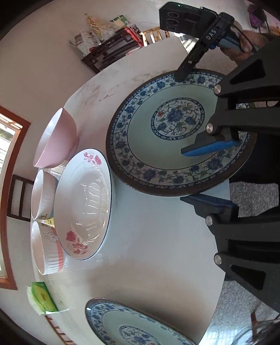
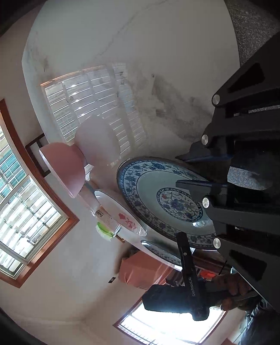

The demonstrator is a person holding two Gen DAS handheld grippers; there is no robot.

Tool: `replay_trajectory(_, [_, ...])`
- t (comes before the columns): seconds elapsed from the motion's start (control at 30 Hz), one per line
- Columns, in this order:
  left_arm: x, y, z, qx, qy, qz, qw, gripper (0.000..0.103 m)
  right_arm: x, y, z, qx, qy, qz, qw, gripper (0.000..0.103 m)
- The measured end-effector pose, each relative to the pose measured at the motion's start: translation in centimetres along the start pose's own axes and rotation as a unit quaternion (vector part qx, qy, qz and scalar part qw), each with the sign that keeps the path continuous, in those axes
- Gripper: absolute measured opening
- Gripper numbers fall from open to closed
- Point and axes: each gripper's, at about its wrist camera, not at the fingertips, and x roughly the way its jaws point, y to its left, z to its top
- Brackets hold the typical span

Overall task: Organize plates and bowls
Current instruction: 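Carry the held plate with both grippers over the other blue-and-white plate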

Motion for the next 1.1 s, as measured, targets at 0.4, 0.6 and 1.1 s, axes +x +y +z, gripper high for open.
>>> replay_trajectory(0.4, [0.0,-0.2,-1.5,0.027,-0.024,-0.007,0.9993,0.031,-0.6,0.7,-0.9,0.003,-0.01,-0.018,1.0,0.016])
replay_trajectory(0.6, [-0.4,0.7,-2.0,0.02,-0.029,-0.008,0.9993,0.031,0.0,1.6,-1.3,0.0,-0.002,-0.016,1.0,0.016])
replay_trajectory(1.1, [-2.1,3.9,-2.3,-0.01,-0.045,-0.007,0.9989,0.031,2.0,4.3,-1.7,-0.022,0.015,0.004,1.0,0.016])
